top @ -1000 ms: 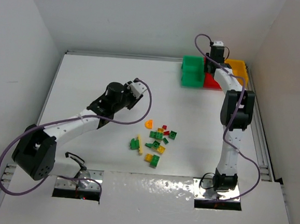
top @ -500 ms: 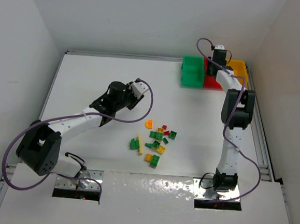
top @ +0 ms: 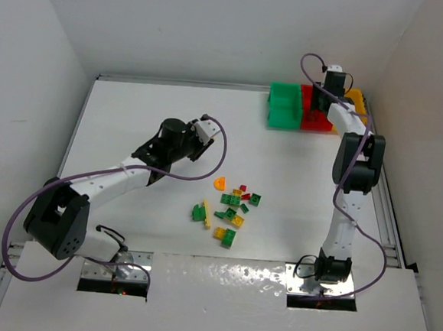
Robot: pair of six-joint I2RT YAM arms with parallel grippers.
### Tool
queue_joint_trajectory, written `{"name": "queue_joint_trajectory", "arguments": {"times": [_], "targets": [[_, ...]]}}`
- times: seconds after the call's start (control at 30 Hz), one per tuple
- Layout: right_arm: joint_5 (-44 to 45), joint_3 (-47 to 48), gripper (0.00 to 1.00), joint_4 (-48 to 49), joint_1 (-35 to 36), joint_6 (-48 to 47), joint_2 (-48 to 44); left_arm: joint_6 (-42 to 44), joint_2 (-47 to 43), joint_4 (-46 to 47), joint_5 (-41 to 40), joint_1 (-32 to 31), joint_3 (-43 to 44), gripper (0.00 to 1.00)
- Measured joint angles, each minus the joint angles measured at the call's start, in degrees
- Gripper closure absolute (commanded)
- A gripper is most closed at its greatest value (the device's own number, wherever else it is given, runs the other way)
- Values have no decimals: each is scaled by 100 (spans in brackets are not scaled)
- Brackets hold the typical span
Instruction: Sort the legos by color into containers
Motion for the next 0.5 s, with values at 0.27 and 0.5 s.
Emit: {"name": "queue_joint_trajectory", "arguments": {"times": [0.27,0.5], "targets": [[-369,-1375,38,284,42,184,-1294,-2,0,-57,260,0,122,100],[-1696,-3493,31,820,581,-616,-3281,109,-83,-72,1115,2,330,100]]}}
